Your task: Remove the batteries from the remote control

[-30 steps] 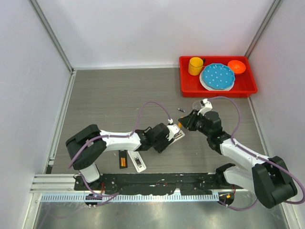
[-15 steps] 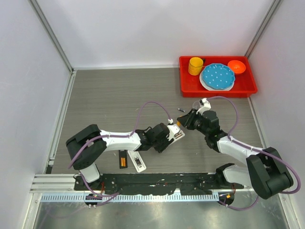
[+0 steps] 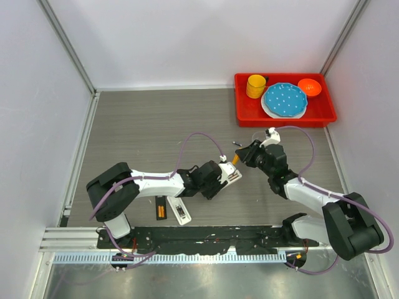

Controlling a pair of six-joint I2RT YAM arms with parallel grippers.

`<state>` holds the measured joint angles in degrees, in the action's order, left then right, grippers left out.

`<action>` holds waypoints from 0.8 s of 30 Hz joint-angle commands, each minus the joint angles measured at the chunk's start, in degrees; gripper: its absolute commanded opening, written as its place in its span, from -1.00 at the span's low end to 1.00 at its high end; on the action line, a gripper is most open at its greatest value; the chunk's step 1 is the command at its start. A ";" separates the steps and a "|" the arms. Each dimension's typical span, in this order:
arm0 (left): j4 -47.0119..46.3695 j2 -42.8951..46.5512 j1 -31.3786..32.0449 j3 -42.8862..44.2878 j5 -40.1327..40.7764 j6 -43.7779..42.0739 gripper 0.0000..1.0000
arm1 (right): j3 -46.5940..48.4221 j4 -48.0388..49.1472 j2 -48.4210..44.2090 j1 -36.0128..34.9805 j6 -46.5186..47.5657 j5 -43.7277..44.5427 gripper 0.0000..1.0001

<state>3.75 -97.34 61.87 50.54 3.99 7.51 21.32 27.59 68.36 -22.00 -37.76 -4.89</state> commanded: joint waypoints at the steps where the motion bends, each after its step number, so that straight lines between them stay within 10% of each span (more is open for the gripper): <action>1: 3.46 -2.42 0.27 -1.24 -1.27 0.23 -1.00 | 1.44 1.23 -2.17 -0.06 -0.03 3.92 -0.98; 24: 1.97 -1.18 0.27 -2.21 0.32 0.23 -1.00 | 3.90 -15.08 -18.69 -0.06 6.99 4.70 -0.99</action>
<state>3.14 -97.12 61.87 50.11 4.10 7.51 21.56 19.40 55.31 -22.00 -34.70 -2.66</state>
